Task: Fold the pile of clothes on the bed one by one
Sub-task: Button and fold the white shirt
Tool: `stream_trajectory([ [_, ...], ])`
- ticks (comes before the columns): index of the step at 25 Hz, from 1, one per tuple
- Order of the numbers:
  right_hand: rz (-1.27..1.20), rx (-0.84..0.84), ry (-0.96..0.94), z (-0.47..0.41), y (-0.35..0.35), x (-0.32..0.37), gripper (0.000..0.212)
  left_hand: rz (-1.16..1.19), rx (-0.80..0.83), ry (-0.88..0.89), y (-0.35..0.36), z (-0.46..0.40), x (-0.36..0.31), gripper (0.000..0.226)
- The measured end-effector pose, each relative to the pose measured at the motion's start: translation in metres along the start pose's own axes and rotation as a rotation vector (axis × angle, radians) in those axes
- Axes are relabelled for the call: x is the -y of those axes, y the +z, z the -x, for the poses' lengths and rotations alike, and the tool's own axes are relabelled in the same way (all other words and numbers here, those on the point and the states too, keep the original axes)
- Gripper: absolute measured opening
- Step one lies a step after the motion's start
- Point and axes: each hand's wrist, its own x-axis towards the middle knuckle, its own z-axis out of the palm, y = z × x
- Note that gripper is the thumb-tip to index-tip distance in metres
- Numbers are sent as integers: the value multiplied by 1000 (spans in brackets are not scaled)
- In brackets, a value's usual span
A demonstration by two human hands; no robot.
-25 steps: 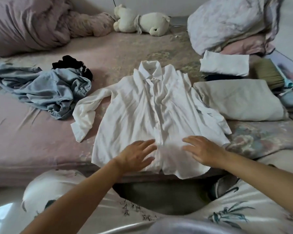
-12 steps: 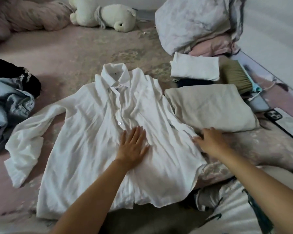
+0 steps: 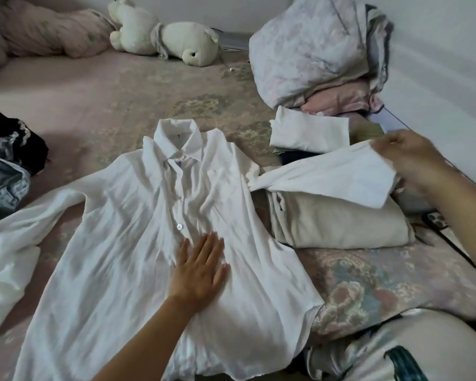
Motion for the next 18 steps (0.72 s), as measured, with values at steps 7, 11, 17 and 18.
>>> stream_trajectory([
  [7,-244,212,229,-22,-36,-8,45,-10,-54,53,-6,-13,-6,58],
  [11,-381,299,245,-11,-8,7,52,492,-180,-40,-89,-74,-90,50],
  [17,-374,277,176,17,16,38,22,1087,-306,-160,-176,-133,-195,40],
  [18,-407,292,166,18,11,40,24,1097,-373,-189,-176,-135,-196,32],
])
